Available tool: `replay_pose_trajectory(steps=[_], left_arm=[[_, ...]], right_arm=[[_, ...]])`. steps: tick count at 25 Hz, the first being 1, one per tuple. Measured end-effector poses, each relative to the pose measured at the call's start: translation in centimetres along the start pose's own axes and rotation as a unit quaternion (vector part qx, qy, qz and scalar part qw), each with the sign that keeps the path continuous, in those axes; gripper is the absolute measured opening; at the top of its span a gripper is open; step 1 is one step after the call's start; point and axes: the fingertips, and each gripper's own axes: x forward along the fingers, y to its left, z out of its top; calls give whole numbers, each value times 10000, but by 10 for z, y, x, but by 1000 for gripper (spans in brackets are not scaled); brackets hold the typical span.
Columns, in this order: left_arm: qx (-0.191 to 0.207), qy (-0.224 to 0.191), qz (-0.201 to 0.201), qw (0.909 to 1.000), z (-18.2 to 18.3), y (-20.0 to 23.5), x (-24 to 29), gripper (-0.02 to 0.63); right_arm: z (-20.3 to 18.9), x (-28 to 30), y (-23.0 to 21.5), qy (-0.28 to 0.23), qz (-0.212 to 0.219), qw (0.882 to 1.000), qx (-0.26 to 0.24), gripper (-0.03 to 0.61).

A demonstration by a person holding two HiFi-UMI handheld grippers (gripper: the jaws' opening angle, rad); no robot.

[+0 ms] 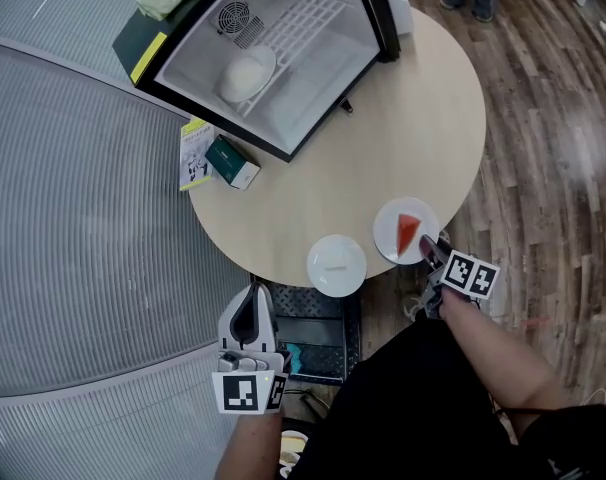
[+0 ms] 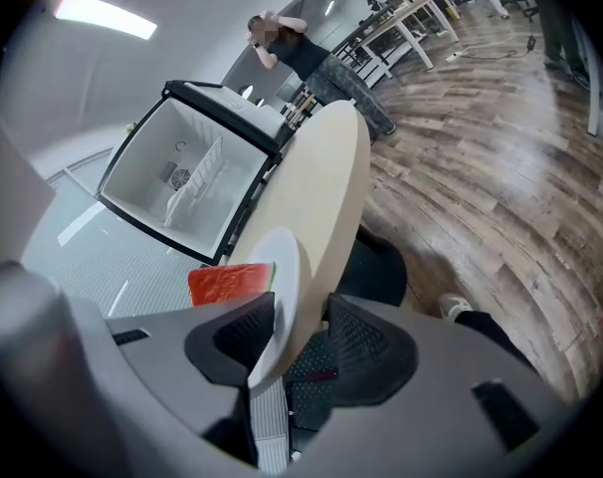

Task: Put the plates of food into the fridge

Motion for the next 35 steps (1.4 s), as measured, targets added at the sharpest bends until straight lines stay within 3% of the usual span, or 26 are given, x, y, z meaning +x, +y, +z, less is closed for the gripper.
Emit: replay_pose_trajectory(steps=[8,15,19,22,35], left_arm=[[-12,-53,-151,9999,3,-7,7,3],[28,-47,-215,9998,3,-10,11,3],[18,-50,-148,9999,4,-6,9,3],[-11,-75,-123,9999,5,-4,8,3],[-199,-230,-43,9995,15,-3,7,3]], right_arm=[[-4,-18,-10,19,-127,9999,68,150],[-3,-10,-5,55,43,9996,264,150],[-2,-11,2,43,140,9992,380,71],[-4,-15,4,52,171,9980,610,57],[18,-31,31,100,581,9955,736,26]])
